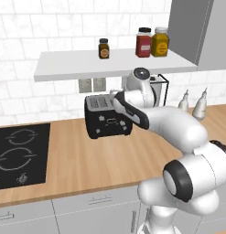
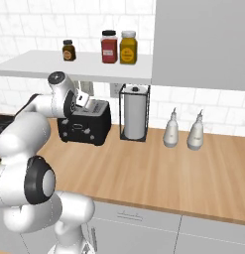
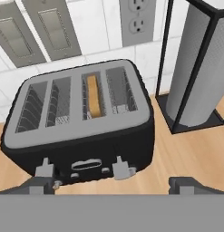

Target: Start the toaster. Once the lever pops up, take the bread to the plate on the dining counter.

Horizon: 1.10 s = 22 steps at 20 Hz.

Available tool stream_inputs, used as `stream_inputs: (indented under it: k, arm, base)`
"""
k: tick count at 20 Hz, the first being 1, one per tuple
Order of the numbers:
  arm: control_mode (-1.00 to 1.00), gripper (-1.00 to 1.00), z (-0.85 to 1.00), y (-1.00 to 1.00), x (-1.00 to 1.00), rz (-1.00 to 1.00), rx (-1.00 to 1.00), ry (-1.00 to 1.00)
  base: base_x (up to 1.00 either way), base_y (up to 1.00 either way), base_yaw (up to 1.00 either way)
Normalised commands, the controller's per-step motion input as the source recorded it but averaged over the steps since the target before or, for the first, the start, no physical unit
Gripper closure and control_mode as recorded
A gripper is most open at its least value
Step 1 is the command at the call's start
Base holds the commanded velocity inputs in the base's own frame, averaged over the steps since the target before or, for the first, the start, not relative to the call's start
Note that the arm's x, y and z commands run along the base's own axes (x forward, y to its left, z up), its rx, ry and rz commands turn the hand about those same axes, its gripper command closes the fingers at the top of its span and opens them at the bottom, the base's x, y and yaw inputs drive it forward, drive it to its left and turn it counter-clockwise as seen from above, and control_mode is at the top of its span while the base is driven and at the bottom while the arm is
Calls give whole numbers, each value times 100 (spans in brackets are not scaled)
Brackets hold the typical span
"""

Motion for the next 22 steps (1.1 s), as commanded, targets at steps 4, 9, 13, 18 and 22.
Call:
stream_inputs:
  k: [4, 9, 13, 18, 22]
  arm:
    - [-100, -100, 0, 0, 0, 1, -5, -10]
    - [-100, -100, 0, 0, 0, 6, 0, -5]
    - [-100, -100, 0, 0, 0, 4, 0, -3]
    - [-100, -100, 0, 0, 0, 0, 0, -1]
    - [-100, -100, 0, 0, 0, 0, 0, 0]
  base:
    - [0, 0, 0]
    - [0, 0, 0]
    - [0, 0, 0]
    - [0, 0, 0]
    - [0, 0, 0]
